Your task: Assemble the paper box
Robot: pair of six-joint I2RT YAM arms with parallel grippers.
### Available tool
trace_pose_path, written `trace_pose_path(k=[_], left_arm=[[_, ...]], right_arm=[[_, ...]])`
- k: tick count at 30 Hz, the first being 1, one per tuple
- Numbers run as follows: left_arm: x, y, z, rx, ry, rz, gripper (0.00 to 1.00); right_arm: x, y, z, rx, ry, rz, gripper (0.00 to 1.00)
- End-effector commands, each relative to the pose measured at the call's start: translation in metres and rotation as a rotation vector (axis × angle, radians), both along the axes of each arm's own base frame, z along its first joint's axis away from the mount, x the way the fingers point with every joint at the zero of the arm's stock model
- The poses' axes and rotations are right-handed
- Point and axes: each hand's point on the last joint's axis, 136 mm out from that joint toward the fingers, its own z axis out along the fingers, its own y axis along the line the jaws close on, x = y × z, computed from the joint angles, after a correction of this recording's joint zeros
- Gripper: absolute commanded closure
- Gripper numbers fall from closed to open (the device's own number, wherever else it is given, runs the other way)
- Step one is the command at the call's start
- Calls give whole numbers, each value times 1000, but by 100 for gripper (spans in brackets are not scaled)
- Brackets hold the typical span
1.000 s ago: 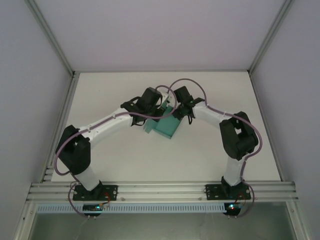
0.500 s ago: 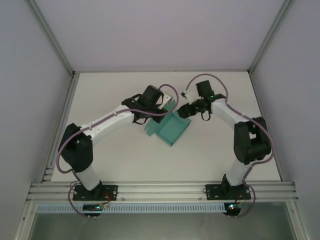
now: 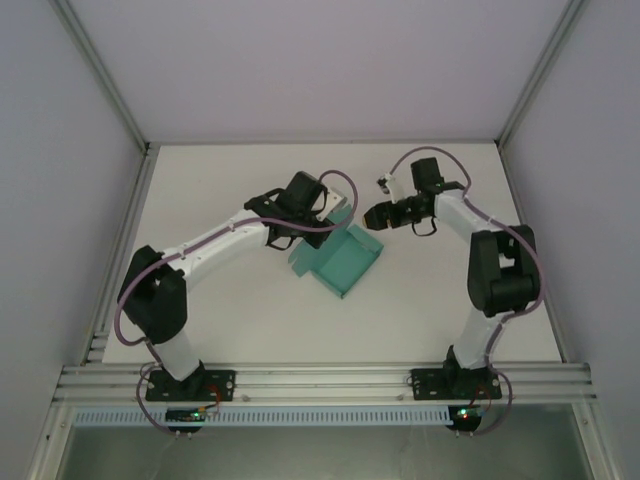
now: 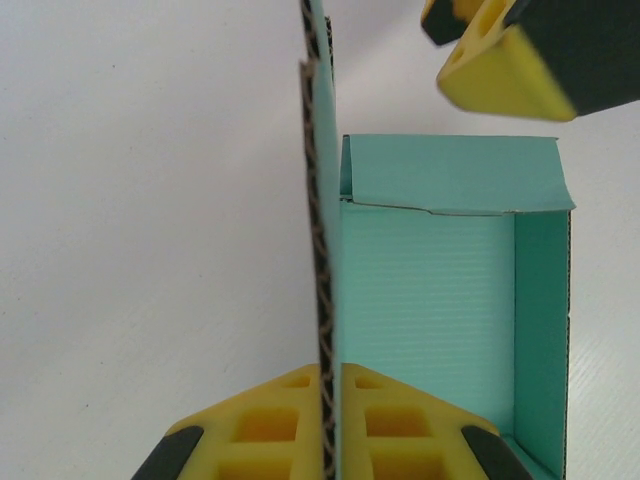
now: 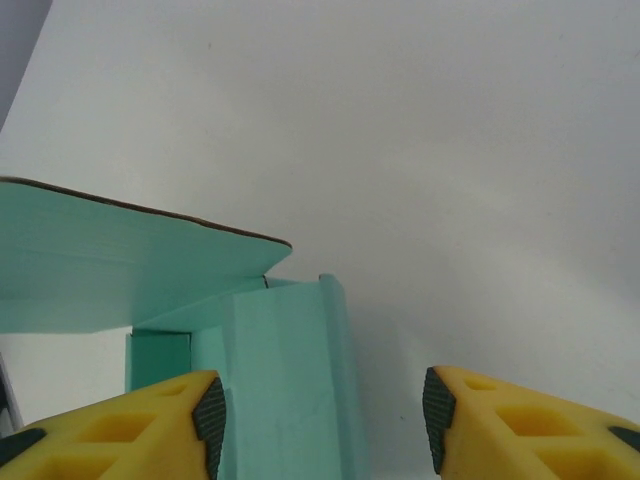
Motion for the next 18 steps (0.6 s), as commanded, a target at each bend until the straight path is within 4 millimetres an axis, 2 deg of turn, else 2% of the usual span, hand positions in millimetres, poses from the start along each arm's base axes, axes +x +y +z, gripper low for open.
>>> trace_pose_path(k=[1, 7, 13, 18], left_arm=[[0, -3, 6, -12, 2, -13, 100], [2, -3, 5, -8, 0, -2, 100], [6, -4, 7, -8, -7, 7, 100], [7, -4, 7, -4, -7, 12, 100]], right_arm=[[-5, 10, 1, 40, 65, 50, 46], [-22, 23, -6, 35, 112, 124, 55], [-34, 30, -16, 15, 156, 171, 58], [-32, 26, -16, -13, 123, 151, 59]])
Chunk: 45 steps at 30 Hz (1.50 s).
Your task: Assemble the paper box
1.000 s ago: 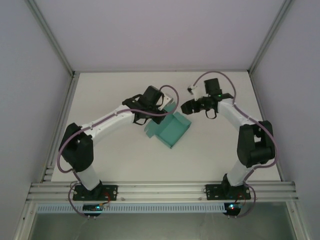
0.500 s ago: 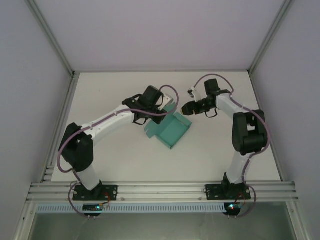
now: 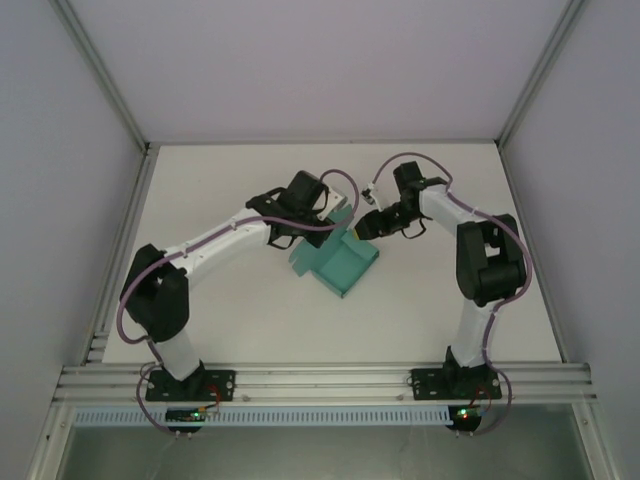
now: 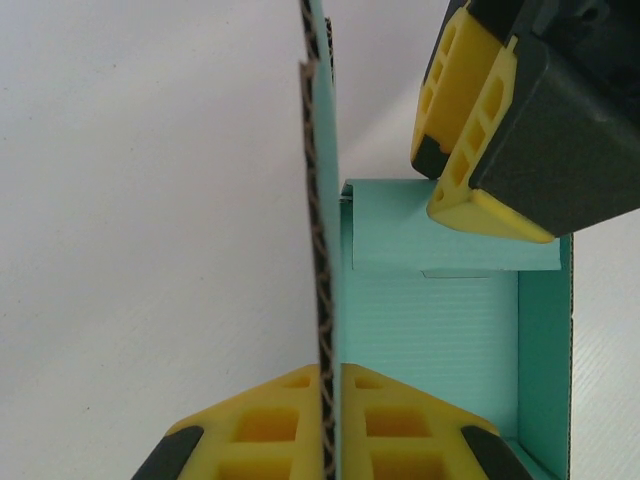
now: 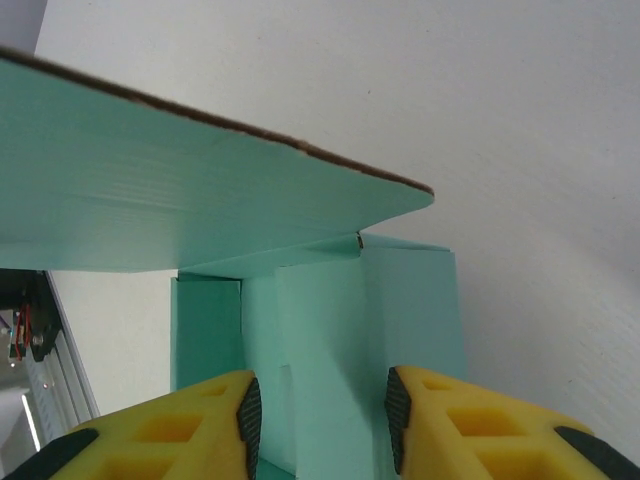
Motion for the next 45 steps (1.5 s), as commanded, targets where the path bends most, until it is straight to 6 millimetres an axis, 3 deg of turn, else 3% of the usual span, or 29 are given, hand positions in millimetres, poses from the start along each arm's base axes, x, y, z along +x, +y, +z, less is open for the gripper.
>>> trace_pose_path(k=[1, 3, 6, 9, 17, 23, 29, 32, 36, 41, 45], left_arm=[[4, -3, 8, -10, -10, 9, 100], [4, -4, 8, -13, -9, 7, 100], [5, -5, 8, -17, -9, 4, 100], [5, -6, 7, -15, -6, 5, 100], [7, -6, 7, -14, -2, 14, 100], [9, -7, 5, -16, 9, 27, 100], [9, -10, 7, -27, 13, 16, 100], [8, -12, 8, -29, 15, 9, 100], [9, -10, 6, -23, 14, 11, 100], [10, -9, 7, -18, 10, 19, 100], [11, -10, 9, -27, 5, 18, 100]], right_arm=[[-1, -6, -2, -26, -9, -3, 59], [5, -14, -17, -136, -31, -20, 60], [10, -25, -43, -329, -66, -32, 69], [8, -17, -42, -295, -72, -8, 75], [-6, -1, -32, -281, -109, 52, 64], [-22, 9, -31, -313, -150, 77, 64], [-5, -14, -55, -607, -280, 30, 68], [-7, -17, -69, -683, -289, 45, 69], [-15, -11, -75, -649, -251, 67, 69], [-39, 12, -55, -456, -232, 174, 66], [-40, 5, -59, -500, -290, 180, 67]])
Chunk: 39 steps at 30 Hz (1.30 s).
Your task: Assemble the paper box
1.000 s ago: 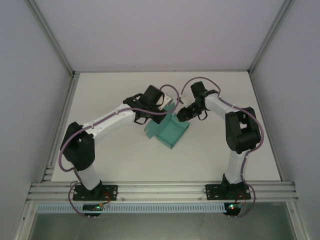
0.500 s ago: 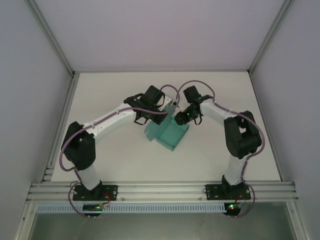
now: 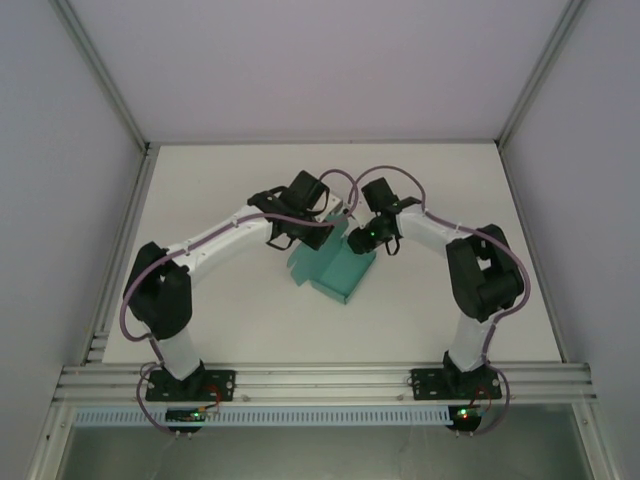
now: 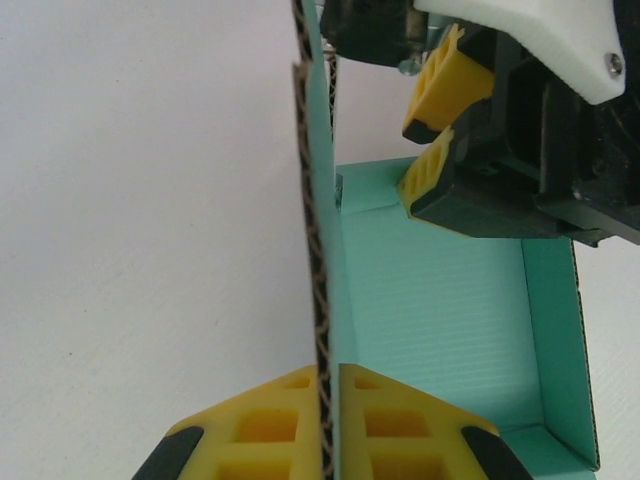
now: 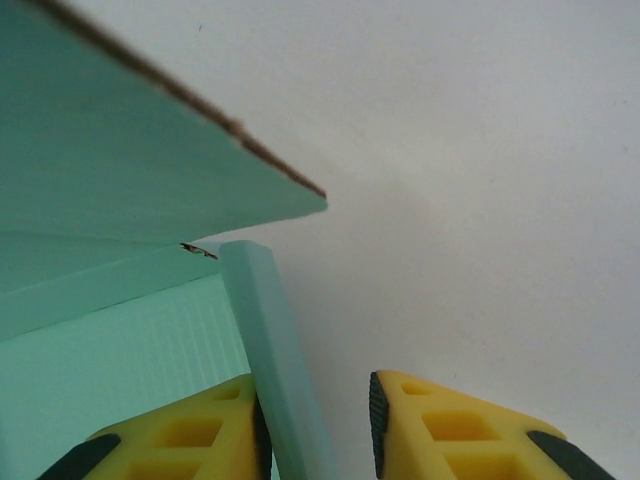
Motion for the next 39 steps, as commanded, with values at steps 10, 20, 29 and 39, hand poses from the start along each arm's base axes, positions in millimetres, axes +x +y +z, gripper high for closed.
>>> trace_pose_path(k=[10, 20, 29, 39], left_arm=[[21, -22, 25, -70, -94, -32, 100], [13, -26, 32, -103, -81, -75, 96], [5, -17, 51, -123, -121, -7, 0], [5, 40, 77, -125, -260, 239, 0]], right_arm=[[-41, -16, -30, -253, -21, 252, 65], [-26, -24, -27, -276, -125, 184, 94], [5, -46, -35, -373, -200, -40, 100], [2, -57, -31, -399, -183, -102, 100]])
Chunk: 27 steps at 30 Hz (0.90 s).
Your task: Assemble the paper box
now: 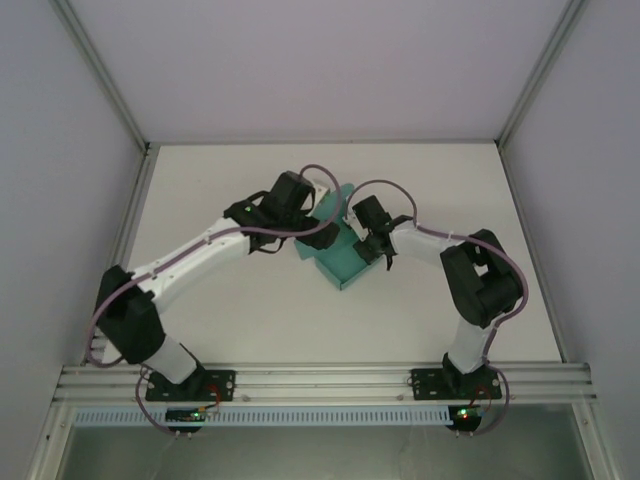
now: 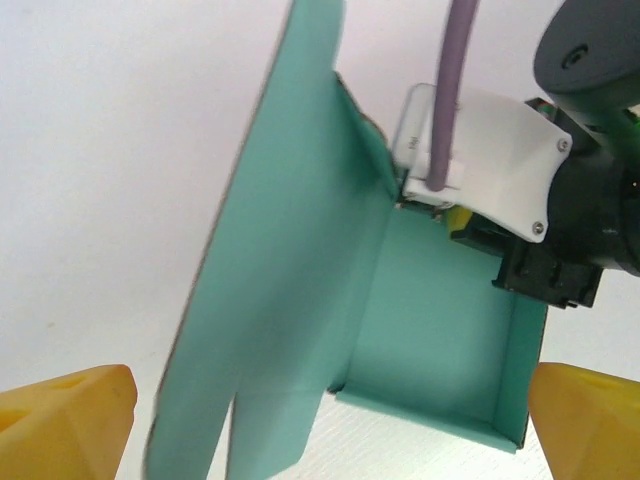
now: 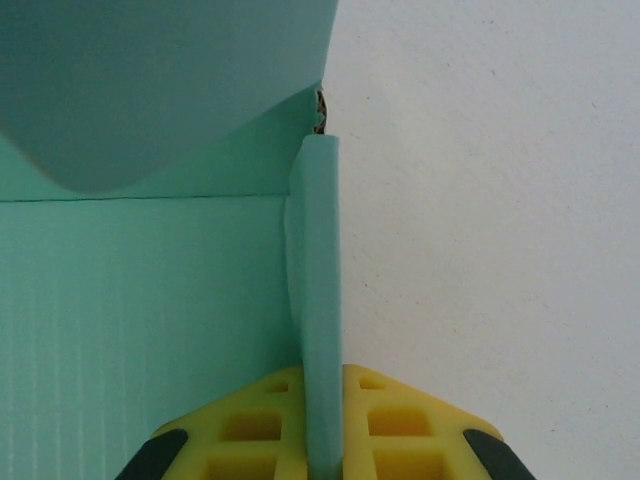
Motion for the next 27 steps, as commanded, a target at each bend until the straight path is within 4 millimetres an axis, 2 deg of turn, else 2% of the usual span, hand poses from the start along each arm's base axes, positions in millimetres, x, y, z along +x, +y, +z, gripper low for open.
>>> trace_pose_path(k=[1, 2, 5, 9, 15, 23, 27], left_arm=[[6, 15, 20, -37, -77, 92, 0], [5, 15, 22, -44, -84, 93, 0], [5, 18, 25, -45, -89, 100, 1], [6, 19, 23, -30, -84, 108, 0], [8, 20, 21, -22, -85, 121, 0], [10, 21, 20, -6, -84, 125, 1], [11, 20, 19, -5, -82, 128, 0]], right_arm=[[-2, -27, -9, -125, -2, -62, 100], [4, -33, -7, -175, -40, -65, 100], [3, -37, -12, -276, -52, -24, 100], [-1, -32, -22, -280, -3, 41, 100], [-3, -41, -43, -377, 65, 87, 100], [-4, -37, -45, -306, 103, 68, 100], [0, -23, -28, -175, 116, -8, 100]])
